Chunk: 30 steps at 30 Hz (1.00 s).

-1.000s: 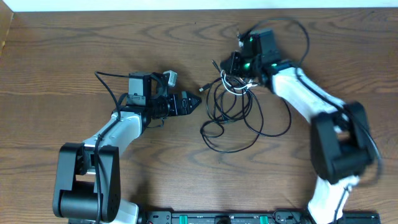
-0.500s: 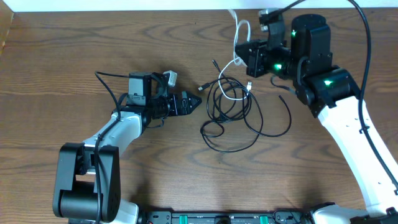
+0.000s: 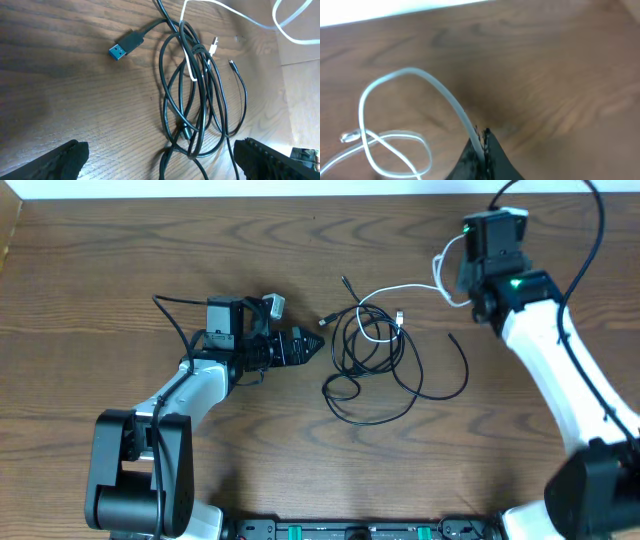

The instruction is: Untangle cables

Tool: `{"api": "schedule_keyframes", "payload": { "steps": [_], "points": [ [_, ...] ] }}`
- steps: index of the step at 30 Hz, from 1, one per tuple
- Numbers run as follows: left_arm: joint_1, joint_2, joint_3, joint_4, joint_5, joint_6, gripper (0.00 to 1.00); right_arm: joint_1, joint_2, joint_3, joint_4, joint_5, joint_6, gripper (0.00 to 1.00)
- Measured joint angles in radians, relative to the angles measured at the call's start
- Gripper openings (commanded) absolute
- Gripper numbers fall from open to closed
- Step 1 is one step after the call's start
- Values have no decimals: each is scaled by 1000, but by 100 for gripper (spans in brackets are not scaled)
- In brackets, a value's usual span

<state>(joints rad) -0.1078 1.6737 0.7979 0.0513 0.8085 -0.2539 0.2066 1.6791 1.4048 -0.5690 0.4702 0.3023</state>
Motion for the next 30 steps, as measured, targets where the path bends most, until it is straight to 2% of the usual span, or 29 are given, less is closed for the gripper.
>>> {"api": "schedule_keyframes", "payload": {
  "steps": [2, 3, 5, 6, 8, 14, 18, 20, 22, 23, 24, 26, 30],
  "points": [
    [0, 0, 0, 0, 0, 0, 99, -40, 44, 0, 109, -39, -40, 5],
    [0, 0, 0, -1, 0, 0, 99, -60, 69, 0, 181, -71, -74, 28],
    [0, 0, 0, 0, 0, 0, 99, -87, 116, -1, 267, -158, -138, 46],
    [0, 0, 0, -2, 0, 0, 99, -96, 134, -1, 293, -209, -158, 59],
    [0, 0, 0, 0, 0, 0, 99, -101, 159, -1, 280, -296, -187, 71],
    [0, 0, 0, -1, 0, 0, 99, -92, 179, -2, 209, -467, -210, 87],
    [0, 0, 0, 0, 0, 0, 99, -63, 179, -2, 184, -629, -212, 88],
    [0, 0, 0, 0, 0, 0, 99, -45, 179, -2, 187, -734, -212, 85],
    [0, 0, 0, 0, 0, 0, 99, -21, 179, -2, 187, -821, -190, 72],
    [0, 0, 0, 0, 0, 0, 99, -8, 179, -2, 187, -845, -169, 56],
    [0, 0, 0, 0, 0, 0, 99, 14, 179, -2, 187, -869, -135, 53],
    [0, 0, 0, 0, 0, 0, 99, 47, 185, -2, 200, -874, -52, 52],
    [0, 0, 0, 0, 0, 0, 99, 106, 241, -1, 280, -867, 111, 58]
  ]
}}
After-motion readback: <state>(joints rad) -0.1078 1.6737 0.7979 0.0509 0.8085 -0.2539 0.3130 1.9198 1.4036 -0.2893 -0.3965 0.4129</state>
